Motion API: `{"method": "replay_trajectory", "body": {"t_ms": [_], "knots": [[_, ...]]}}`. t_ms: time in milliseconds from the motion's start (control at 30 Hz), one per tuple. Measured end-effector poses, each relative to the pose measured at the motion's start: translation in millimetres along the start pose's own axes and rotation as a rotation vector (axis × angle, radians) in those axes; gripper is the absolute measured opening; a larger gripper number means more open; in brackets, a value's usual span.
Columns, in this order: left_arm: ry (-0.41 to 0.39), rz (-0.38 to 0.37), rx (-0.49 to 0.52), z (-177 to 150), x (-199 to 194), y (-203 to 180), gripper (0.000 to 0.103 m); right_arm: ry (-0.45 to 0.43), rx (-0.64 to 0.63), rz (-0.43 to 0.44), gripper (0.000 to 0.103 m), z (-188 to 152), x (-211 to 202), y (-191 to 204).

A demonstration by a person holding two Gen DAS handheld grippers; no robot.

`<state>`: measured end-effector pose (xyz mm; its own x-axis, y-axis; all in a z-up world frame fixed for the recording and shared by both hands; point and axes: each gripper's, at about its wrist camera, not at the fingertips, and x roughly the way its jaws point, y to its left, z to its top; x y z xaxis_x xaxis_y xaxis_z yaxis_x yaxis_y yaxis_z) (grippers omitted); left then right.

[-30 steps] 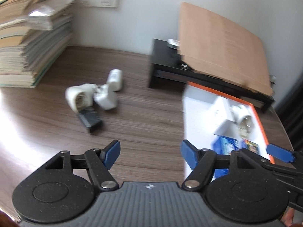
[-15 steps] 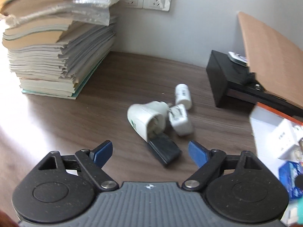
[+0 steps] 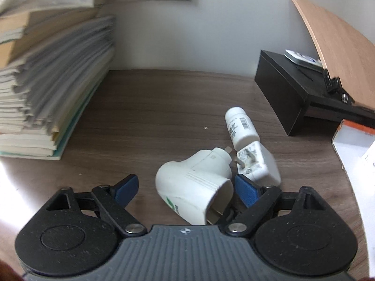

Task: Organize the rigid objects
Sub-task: 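Grasp the white plug adapter with the left tool while the right tool grasps the white square charger, then carry the plug adapter and square charger over the white box with both tools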

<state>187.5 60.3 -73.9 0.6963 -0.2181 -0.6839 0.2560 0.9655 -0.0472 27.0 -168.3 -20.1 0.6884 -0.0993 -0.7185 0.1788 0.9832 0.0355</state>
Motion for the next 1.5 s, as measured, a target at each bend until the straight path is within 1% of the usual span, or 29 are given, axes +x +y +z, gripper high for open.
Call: {"method": "replay_trajectory", "body": {"t_ms": [67,100,233,367,533,667,800,900,1000,1033,1133,1267,1367,1500], "knots": [[0.005,-0.027,0.002,-1.4,4.7,1.6,0.078,0.004,-0.003,0.002,0.086,0.8,3.4,4.9],[-0.008,-0.029,0.02,-1.4,5.3,0.2,0.067,0.007,-0.005,0.003,0.086,1.7,5.3,7.8],[-0.011,-0.044,0.02,-1.3,4.0,2.4,0.067,0.007,-0.024,0.018,0.086,7.5,11.8,21.8],[-0.037,-0.027,0.002,-4.0,-8.8,9.3,0.067,0.001,-0.043,0.055,0.086,17.2,21.5,37.0],[-0.076,0.007,-0.048,-4.6,-34.1,24.6,0.066,-0.003,-0.056,0.139,0.086,37.3,45.8,60.5],[-0.082,0.025,-0.086,-9.0,-48.7,36.9,0.066,0.009,-0.088,0.205,0.086,54.4,76.2,86.1],[-0.076,0.049,-0.135,-16.0,-59.4,48.9,0.066,0.021,-0.137,0.231,0.086,66.6,107.0,113.2],[-0.073,0.058,-0.172,-20.5,-68.5,58.0,0.066,0.037,-0.138,0.234,0.086,72.8,127.4,124.0],[-0.072,0.07,-0.185,-24.4,-76.8,62.9,0.066,0.048,-0.138,0.233,0.086,78.0,143.5,133.0],[-0.072,0.074,-0.187,-25.1,-78.6,63.4,0.066,0.056,-0.146,0.233,0.084,78.4,148.0,135.5],[-0.071,0.083,-0.193,-26.7,-82.4,65.0,0.066,0.024,-0.192,0.214,0.073,79.2,152.3,143.5],[-0.07,0.081,-0.199,-28.2,-86.0,62.3,0.066,0.02,-0.195,0.191,0.072,78.9,149.4,143.6],[-0.076,0.072,-0.202,-29.0,-91.7,58.3,0.066,-0.002,-0.196,0.182,0.072,74.6,136.0,139.8],[-0.084,0.058,-0.184,-26.0,-97.4,42.6,0.066,-0.029,-0.181,0.183,0.072,70.7,107.5,125.2]]}}
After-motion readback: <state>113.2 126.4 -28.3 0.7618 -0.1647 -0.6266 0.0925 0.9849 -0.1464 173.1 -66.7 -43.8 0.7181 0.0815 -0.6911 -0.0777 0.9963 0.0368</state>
